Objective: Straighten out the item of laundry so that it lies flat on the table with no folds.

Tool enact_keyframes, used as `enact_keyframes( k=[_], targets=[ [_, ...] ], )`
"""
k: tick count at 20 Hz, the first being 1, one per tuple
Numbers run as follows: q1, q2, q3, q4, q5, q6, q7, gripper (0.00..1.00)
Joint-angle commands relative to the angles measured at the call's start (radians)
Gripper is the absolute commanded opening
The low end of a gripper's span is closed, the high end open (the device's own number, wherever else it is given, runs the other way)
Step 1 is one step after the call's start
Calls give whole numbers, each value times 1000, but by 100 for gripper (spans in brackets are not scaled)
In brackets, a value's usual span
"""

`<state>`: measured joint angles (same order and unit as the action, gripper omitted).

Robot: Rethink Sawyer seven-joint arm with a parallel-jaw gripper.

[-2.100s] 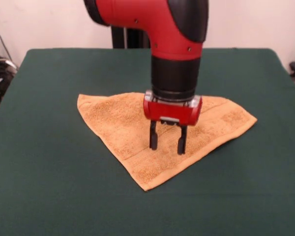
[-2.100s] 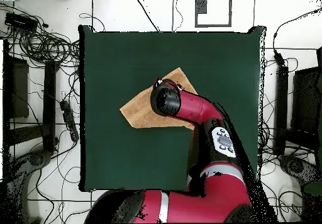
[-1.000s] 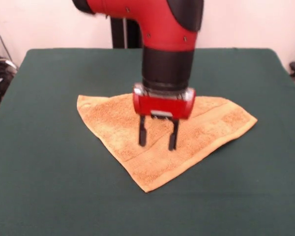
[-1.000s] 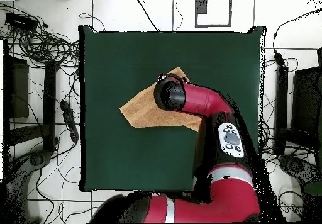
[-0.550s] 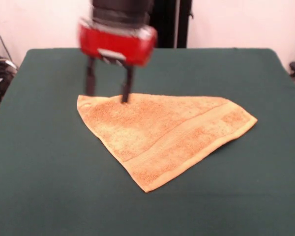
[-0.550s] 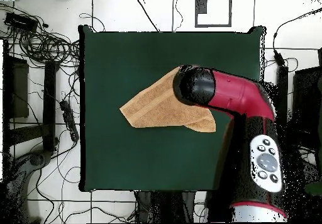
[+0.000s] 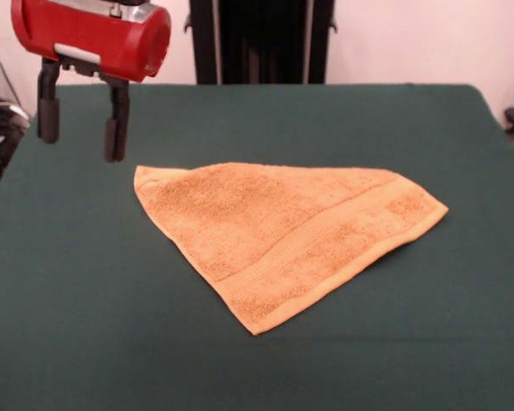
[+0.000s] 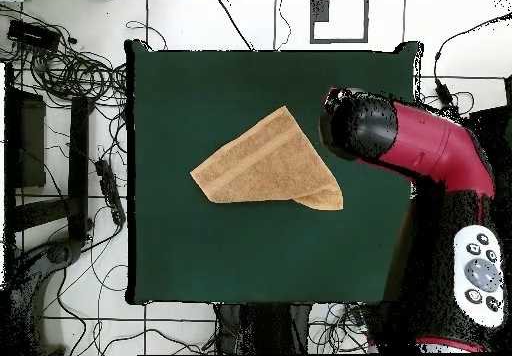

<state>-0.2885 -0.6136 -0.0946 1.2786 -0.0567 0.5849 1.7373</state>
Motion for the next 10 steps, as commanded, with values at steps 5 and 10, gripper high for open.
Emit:
enact_keyframes(
  k=[5,10],
  targets=[
    [105,34,164,334,87,-146,224,100],
    [153,38,120,363,117,-210,268,100]
  ],
)
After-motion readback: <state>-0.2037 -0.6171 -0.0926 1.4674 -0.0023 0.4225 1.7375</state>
